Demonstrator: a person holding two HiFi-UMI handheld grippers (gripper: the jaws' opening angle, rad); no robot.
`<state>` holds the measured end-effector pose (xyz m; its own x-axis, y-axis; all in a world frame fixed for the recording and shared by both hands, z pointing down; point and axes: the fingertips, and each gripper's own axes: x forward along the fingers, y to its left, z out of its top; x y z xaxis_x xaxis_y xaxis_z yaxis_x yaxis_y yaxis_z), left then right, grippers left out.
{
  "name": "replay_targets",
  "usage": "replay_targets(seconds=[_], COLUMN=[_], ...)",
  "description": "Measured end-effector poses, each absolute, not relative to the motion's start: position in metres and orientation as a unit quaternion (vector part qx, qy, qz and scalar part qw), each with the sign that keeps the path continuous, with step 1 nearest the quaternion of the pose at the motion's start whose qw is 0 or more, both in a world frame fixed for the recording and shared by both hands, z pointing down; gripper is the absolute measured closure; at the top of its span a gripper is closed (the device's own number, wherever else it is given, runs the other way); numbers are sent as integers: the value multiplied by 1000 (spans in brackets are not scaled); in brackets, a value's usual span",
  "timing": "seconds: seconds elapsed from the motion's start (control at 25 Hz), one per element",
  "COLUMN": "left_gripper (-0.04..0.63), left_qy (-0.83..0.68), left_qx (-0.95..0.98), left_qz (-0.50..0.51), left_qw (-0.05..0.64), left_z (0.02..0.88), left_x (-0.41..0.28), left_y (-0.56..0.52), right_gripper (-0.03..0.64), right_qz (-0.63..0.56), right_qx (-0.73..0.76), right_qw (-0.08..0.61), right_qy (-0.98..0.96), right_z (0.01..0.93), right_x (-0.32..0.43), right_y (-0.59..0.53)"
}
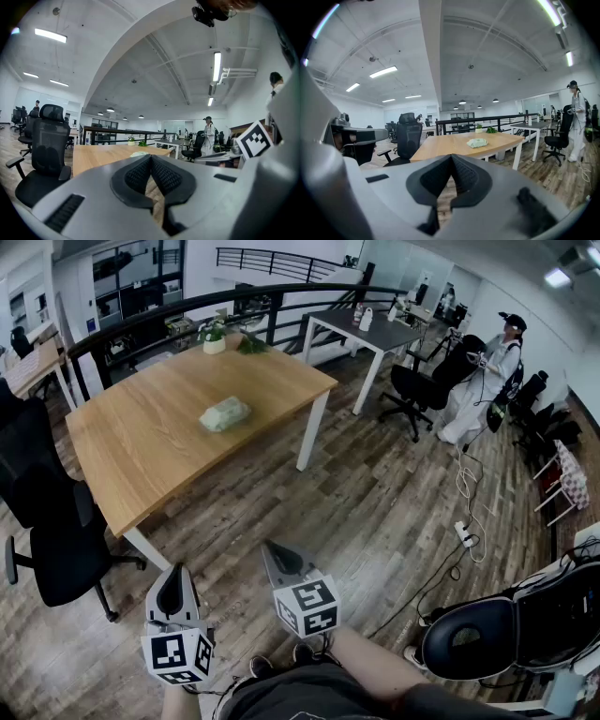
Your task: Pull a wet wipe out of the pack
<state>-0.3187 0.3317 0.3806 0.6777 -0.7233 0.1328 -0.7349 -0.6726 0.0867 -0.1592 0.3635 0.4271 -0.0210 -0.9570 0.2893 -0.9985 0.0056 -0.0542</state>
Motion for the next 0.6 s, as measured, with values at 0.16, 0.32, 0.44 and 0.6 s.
replay_targets(seconds=[0.16,0.32,0.44,0.6], left_gripper=[580,580,580,580], left_qy=[-397,-397,-393,-376], left_qx=[914,914,915,922], left_qz=[43,44,45,42], left_qw=[74,76,78,81], left_z=[384,384,384,385], left_x=[-323,-327,-328,-326], left_y=[330,327,325,323], right_gripper=[595,595,594,594], right_qz=[124,122,118,135], right_qx=[696,699,705,706], right_qw=[91,94,95,80], right_qy=[-701,-699,-693,-690], right_z=[431,429,427,431], right_x=[-164,-165,-164,-163], right_y=[366,364,364,366])
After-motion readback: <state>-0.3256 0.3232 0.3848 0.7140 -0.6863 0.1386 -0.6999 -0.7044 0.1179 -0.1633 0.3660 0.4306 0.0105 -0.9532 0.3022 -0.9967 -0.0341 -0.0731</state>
